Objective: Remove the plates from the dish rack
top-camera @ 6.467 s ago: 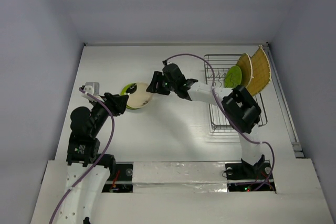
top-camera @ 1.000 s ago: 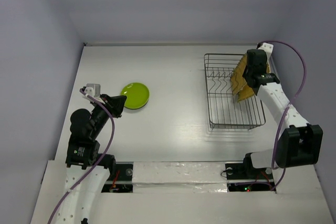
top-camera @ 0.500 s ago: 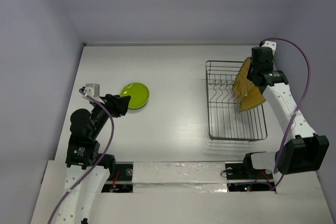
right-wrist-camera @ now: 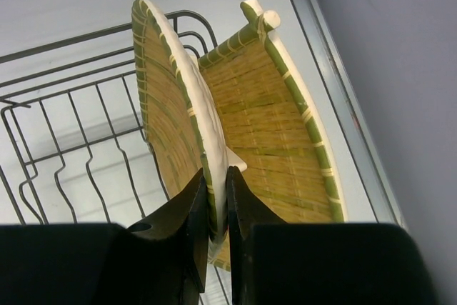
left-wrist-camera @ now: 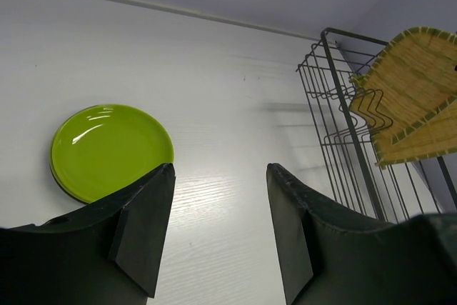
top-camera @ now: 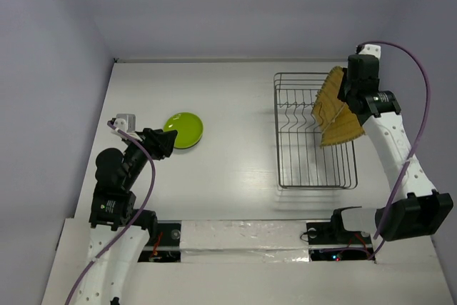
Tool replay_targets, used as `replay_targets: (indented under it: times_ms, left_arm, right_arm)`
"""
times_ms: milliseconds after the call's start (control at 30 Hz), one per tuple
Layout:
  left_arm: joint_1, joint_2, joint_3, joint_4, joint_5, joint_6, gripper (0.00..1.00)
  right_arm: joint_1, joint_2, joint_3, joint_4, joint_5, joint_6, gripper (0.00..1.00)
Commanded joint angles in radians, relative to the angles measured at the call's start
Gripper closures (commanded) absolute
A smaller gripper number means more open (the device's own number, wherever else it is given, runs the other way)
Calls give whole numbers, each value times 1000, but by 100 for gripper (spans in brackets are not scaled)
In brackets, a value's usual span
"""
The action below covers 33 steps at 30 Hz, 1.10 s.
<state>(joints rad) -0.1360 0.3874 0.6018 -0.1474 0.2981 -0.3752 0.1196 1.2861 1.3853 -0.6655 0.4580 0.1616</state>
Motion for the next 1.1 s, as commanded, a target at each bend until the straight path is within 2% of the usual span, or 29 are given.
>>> replay_targets:
  times_ms: [0,167,200,300,467,567,800,933,1067]
  left_arm:
    - [-2,-7,-4,37,-5,-1,49]
    - [-2,-5,-4,39,-5,1,50]
    - [-2,-4,-5,39,-2,1,50]
    - [-2,-1,-4,39,-4,1,50]
    - [-2,1,-4,39,-1,1,51]
    - [-2,-1,-4,37,-1,1,51]
    - [-2,1,-5,39,4,2,52]
    - [-2,1,-5,40,6,1,52]
    - [-2,2,-5,39,4,2,52]
  right_arm:
    - [5,-10,49,272,31,42,100]
    - [5,-22,-133,409,79,61,100]
    - [14,-45,-231,557,120,58,100]
    - [37,-56,-328,640,154,61,100]
    - [86,-123,-509,941,292,73,100]
    - [149,-123,-563,1033,397,60,100]
    - [189,-194,-569,1098,541,-49,100]
    - [210,-166,-591,1169,565,-89,100]
    - [270,-125,-637,1221,663,-89,100]
